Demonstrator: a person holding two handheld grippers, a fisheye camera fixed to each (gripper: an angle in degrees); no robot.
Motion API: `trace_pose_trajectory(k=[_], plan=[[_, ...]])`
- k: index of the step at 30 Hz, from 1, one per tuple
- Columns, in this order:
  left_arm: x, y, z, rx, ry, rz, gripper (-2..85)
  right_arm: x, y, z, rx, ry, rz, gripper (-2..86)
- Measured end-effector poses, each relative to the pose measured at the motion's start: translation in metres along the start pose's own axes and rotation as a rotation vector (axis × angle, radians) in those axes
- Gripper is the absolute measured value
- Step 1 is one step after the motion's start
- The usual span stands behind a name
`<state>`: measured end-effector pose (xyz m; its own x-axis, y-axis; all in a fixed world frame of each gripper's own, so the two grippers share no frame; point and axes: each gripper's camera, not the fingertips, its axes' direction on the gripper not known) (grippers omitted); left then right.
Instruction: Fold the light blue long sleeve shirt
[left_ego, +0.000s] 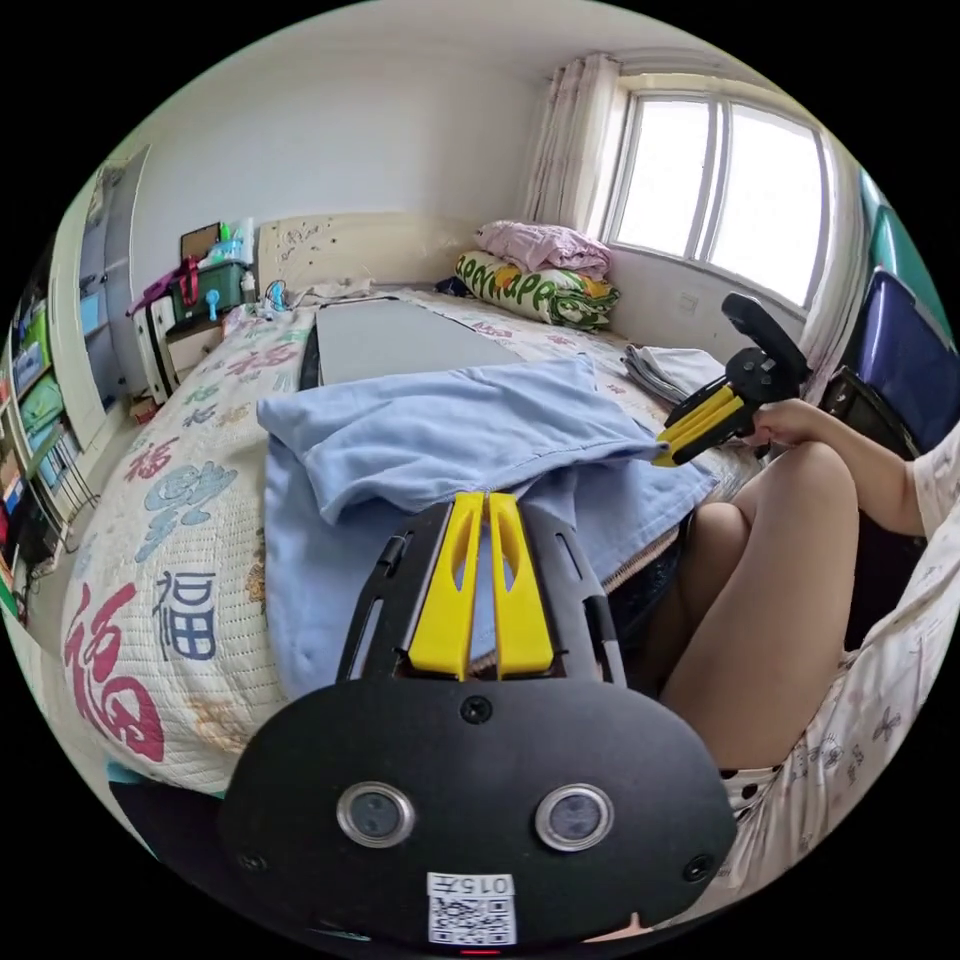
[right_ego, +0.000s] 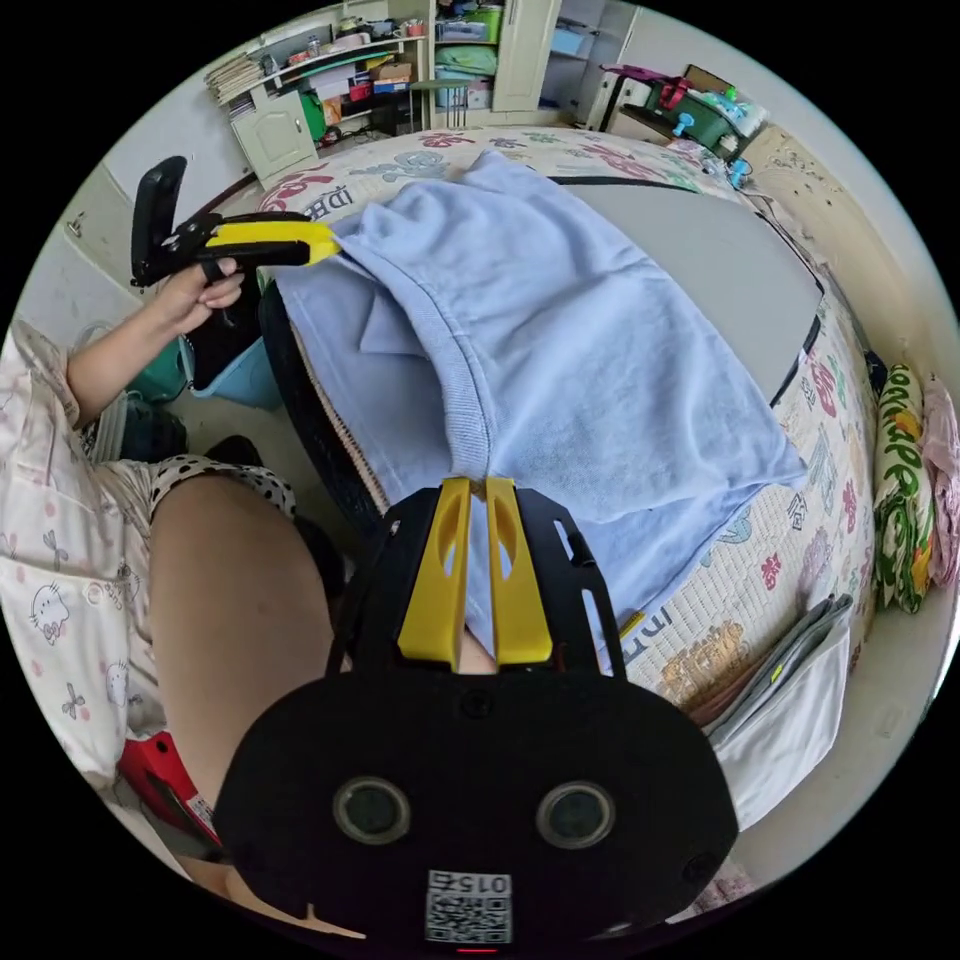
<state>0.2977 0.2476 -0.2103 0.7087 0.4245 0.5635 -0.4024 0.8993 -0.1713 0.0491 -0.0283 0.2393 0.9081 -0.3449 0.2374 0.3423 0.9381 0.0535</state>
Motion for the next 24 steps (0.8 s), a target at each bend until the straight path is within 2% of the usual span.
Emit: trace_pose_trajectory(k=[3, 9, 15, 19, 22, 24], plan=[[0.015, 0.000, -0.020, 0.006, -0.022, 0.065, 0.3, 0.007, 0.013, -0.034, 0.031, -0.045, 0.006, 3.6], [0.030, -0.020, -0.057, -0.027, 0.001, 0.205, 0.3, 0.020, 0.016, -0.099, -0.070, -0.092, -0.127, 3.5], [0.051, -0.039, -0.061, -0.183, 0.037, 0.366, 0.8, 0.024, -0.011, -0.122, -0.193, -0.098, -0.240, 3.4], [0.015, -0.052, -0.047, -0.239, 0.034, 0.213, 2.6, 0.058, -0.038, -0.120, -0.233, -0.131, -0.171, 4.4], [-0.041, -0.086, -0.080, -0.176, 0.104, 0.092, 5.3, 0.103, -0.046, -0.154, -0.195, -0.221, -0.117, 5.7], [-0.093, -0.111, -0.105, -0.089, 0.080, -0.036, 5.8, 0.139, -0.047, -0.186, -0.117, -0.277, -0.070, 6.9]])
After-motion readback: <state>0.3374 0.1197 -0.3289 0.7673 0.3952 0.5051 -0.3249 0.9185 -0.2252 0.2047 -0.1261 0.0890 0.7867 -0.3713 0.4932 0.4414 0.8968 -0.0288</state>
